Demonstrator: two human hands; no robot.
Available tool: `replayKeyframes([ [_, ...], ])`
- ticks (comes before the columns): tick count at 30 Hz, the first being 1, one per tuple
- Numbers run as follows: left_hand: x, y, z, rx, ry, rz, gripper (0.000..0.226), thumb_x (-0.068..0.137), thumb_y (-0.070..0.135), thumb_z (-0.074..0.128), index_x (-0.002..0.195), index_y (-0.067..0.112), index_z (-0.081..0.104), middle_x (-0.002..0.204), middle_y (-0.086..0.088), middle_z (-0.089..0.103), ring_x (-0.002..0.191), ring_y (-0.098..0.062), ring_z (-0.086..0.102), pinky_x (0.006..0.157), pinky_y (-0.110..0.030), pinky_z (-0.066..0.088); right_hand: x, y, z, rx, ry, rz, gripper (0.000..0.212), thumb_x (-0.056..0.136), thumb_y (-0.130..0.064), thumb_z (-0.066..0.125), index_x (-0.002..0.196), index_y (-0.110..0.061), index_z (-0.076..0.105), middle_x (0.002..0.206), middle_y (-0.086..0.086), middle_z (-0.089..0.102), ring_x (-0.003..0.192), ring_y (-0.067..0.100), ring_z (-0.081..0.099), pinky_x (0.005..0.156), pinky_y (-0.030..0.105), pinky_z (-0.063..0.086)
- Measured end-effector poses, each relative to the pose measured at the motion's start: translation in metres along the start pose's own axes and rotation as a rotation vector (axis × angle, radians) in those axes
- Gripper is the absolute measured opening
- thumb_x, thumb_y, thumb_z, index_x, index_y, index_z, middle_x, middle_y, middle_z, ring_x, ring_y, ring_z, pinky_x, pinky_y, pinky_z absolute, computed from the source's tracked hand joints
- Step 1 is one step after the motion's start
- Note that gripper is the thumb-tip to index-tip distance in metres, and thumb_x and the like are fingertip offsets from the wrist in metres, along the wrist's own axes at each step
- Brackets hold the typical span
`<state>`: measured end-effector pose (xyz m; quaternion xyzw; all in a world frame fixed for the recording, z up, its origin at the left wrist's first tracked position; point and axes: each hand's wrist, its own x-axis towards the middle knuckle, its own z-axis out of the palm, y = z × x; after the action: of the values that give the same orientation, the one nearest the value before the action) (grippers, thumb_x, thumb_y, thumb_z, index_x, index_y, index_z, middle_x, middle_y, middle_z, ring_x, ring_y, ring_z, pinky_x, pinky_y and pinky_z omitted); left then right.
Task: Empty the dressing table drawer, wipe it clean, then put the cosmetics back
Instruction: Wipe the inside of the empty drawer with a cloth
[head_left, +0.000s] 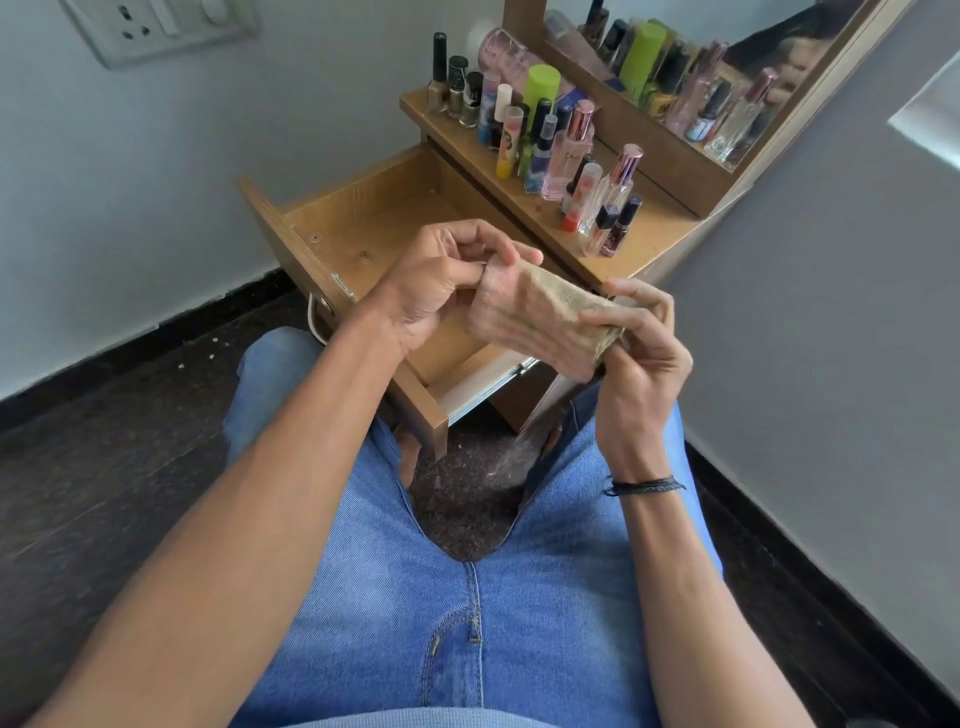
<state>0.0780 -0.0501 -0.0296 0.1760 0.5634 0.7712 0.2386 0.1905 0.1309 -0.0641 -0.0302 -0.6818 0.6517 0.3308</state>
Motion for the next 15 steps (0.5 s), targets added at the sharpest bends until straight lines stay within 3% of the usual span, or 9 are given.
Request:
replayKeyframes([
  [3, 0.002, -0.002, 0.0, 0.03, 0.042, -0.042, 0.033, 0.086, -0.016, 0.053, 0.09, 0.01, 0.071, 0.111, -0.015, 0.076, 0.105, -0.024, 0.069, 0.068, -0.028, 0.053, 0.003, 0.0, 0.0, 0.1, 0.019, 0.075, 0.029, 0.082, 0.02, 0.062, 0.088, -0.005, 0.076, 0.106, 0.015, 0.061, 0.105, 0.027, 0.056, 0.091, 0.043, 0.047],
  [6, 0.002, -0.001, 0.0, 0.057, 0.052, -0.097, 0.034, 0.09, -0.011, 0.054, 0.106, 0.013, 0.072, 0.114, -0.019, 0.073, 0.093, -0.021, 0.066, 0.056, -0.022, 0.05, 0.004, -0.001, -0.001, 0.167, 0.029, 0.169, 0.04, 0.084, 0.02, 0.057, 0.092, -0.015, 0.076, 0.103, 0.018, 0.062, 0.097, 0.027, 0.057, 0.083, 0.041, 0.047],
  [10, 0.001, -0.002, 0.002, 0.138, 0.056, -0.167, 0.04, 0.088, -0.011, 0.048, 0.107, 0.014, 0.073, 0.094, -0.004, 0.072, 0.07, -0.007, 0.06, 0.052, -0.02, 0.045, 0.005, -0.002, -0.006, 0.235, 0.021, 0.337, 0.033, 0.085, 0.012, 0.056, 0.096, -0.013, 0.075, 0.105, 0.018, 0.066, 0.091, 0.032, 0.056, 0.066, 0.035, 0.05],
  [15, 0.004, -0.003, 0.002, 0.153, 0.081, -0.231, 0.032, 0.094, -0.005, 0.054, 0.102, 0.018, 0.075, 0.09, -0.001, 0.069, 0.067, -0.009, 0.055, 0.05, -0.021, 0.044, 0.007, -0.009, -0.008, 0.37, 0.02, 0.526, 0.023, 0.093, 0.008, 0.053, 0.099, -0.008, 0.069, 0.089, 0.009, 0.07, 0.066, 0.014, 0.064, 0.051, 0.024, 0.055],
])
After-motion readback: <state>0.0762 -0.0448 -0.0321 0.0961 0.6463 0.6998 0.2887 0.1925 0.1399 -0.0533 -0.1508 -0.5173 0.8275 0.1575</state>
